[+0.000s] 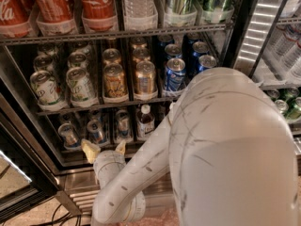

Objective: Pick redbull can from bottom shelf of fridge

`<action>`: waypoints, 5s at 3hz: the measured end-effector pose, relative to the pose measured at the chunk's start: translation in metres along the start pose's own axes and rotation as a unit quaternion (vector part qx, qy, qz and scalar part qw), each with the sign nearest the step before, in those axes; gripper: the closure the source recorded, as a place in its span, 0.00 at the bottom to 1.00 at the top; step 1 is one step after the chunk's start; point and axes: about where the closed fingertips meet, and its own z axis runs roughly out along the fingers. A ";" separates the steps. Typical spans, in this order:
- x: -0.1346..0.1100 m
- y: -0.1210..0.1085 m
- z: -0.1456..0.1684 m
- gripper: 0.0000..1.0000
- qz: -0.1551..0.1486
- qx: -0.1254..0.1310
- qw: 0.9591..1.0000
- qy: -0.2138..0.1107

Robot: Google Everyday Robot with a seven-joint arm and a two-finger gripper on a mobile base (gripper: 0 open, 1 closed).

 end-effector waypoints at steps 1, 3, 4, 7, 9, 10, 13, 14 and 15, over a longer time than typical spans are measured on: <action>-0.004 0.000 0.005 0.13 -0.016 0.008 1.000 -0.011; 0.004 0.009 0.026 0.15 -0.038 -0.001 0.999 -0.004; 0.006 0.010 0.034 0.16 -0.051 -0.001 0.999 0.001; 0.005 -0.016 0.056 0.20 -0.044 0.019 0.999 -0.008; 0.005 -0.025 0.066 0.40 -0.023 0.019 0.999 -0.011; 0.005 -0.024 0.069 0.63 -0.003 0.016 1.000 -0.014; -0.015 -0.009 0.053 1.00 -0.012 0.008 0.999 -0.036; -0.037 0.014 0.033 1.00 -0.019 -0.017 0.998 -0.059; -0.055 0.036 0.013 1.00 -0.009 -0.059 0.996 -0.065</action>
Offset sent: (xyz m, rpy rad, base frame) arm 0.0196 0.0134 -0.0070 -0.0559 -0.0432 -0.0001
